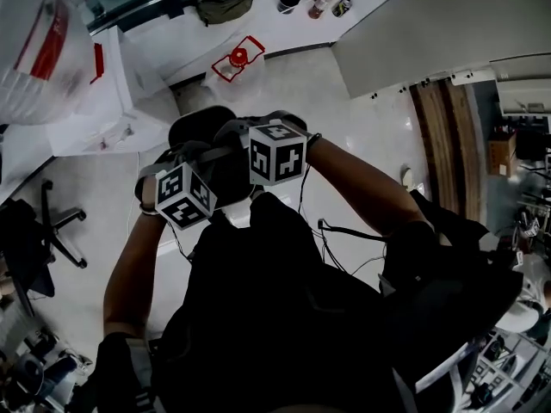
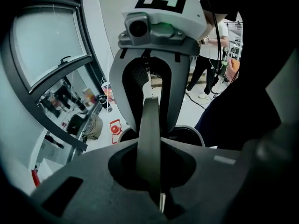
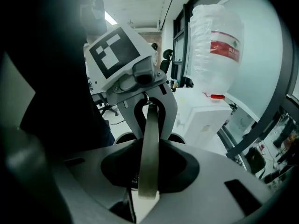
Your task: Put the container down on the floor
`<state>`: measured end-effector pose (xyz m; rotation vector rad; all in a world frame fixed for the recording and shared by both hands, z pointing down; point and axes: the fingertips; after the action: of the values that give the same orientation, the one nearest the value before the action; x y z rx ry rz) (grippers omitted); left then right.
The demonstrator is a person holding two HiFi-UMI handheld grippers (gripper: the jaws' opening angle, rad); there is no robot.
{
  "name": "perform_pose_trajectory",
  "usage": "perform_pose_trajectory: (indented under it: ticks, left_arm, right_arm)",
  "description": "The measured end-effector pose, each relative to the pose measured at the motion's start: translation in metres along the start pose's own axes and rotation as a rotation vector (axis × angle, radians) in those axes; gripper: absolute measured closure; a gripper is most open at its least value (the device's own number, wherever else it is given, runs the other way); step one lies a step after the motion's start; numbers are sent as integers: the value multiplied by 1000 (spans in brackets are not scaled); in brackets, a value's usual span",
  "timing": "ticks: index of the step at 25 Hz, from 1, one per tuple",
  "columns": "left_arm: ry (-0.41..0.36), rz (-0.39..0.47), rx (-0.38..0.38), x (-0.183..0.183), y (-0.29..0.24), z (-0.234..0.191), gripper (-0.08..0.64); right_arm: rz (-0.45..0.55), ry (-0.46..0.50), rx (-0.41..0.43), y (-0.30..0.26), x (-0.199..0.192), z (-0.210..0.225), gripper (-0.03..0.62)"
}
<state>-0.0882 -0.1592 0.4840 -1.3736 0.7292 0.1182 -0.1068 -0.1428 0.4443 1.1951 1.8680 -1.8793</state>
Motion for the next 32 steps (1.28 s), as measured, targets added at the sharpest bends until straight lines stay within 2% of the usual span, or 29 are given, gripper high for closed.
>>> perform_pose_trajectory:
  ticks: [8,17,20,25,27,32]
  left_arm:
    - [37,-30,-18,-12,-19,-7,537]
    - [88,-20,-46,-21,-42,-18,528]
    - [147,6,-43,-27,-48,-27,500]
    - [268,2,-43,-46,-60,-38,406]
    - [312,-1,-6,-58,-61,-47,372]
    - [428,36,83,-89,-60,-62,370]
  right_arm:
    - [-67,-21,11,-16,-18,5,506]
    - [-32,-47,-5,-29,-36,14,508]
    - [-28,-38,-6,-35,-41,20,508]
    - [-28,-40,8,-47,-56,23,508]
    - [-20,-55,4,-51,-64,29,508]
    - [-15,-86,-6,-66,-85,43,508]
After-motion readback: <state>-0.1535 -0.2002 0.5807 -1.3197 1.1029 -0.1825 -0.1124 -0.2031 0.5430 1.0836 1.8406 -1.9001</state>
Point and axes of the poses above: the fingertips, and each gripper's own axes: y backward along the fingers, z to its right, x out of its top, and after that the axes turned 9 degrees about -x, right-handed
